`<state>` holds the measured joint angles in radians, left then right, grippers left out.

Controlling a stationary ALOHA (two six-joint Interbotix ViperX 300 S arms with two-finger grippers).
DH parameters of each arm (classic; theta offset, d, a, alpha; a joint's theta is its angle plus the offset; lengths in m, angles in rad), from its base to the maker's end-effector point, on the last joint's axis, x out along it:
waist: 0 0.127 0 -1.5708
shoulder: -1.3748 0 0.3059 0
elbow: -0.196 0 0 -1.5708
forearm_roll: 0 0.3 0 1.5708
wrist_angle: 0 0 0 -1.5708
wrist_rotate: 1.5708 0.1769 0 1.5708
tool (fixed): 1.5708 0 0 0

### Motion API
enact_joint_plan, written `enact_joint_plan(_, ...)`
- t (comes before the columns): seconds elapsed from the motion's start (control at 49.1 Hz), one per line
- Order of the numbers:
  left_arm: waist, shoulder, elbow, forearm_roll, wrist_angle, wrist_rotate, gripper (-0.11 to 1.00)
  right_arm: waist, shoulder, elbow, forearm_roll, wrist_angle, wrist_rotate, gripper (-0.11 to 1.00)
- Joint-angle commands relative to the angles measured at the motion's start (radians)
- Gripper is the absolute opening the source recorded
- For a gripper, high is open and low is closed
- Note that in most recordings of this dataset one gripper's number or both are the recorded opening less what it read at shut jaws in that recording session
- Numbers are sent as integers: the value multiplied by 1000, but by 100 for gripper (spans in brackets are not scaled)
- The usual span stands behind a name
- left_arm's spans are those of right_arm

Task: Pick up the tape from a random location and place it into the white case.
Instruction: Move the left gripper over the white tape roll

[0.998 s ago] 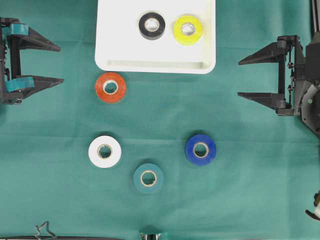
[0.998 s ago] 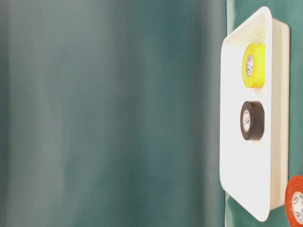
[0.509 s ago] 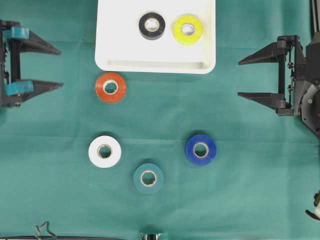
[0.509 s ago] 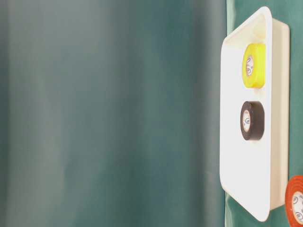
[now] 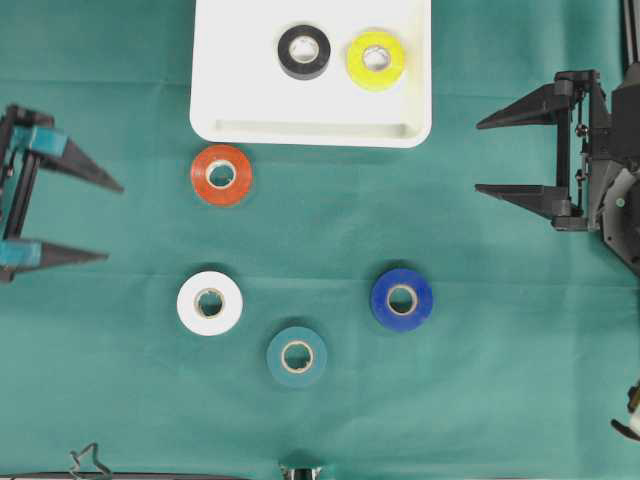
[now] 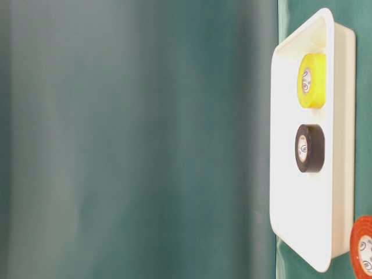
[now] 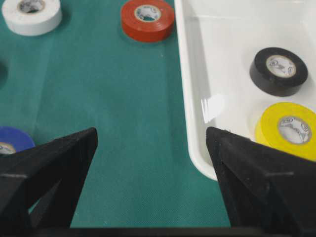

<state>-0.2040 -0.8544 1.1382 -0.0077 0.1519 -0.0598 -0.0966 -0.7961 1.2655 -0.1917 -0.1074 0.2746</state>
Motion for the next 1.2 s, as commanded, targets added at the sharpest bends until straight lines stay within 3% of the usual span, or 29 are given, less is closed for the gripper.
enact_joint_plan(0.0, -31, 2, -11, -3, -9, -3, 96, -2, 0, -29, 3, 3, 2, 91)
enact_joint_plan(0.204, -32, 12, -12, -2, -21, -8, 96, -2, 2, -35, 3, 6, 2, 91)
enact_joint_plan(0.509, -32, 104, -41, -2, -152, -6, 96, 0, 2, -40, 3, 6, 2, 91)
enact_joint_plan(0.936, -32, 410, -239, -3, -190, -3, 96, -2, 2, -40, 3, 6, 0, 91)
enact_joint_plan(1.181, -32, 477, -299, 0, -124, 3, 96, -2, 2, -40, 3, 20, 0, 91)
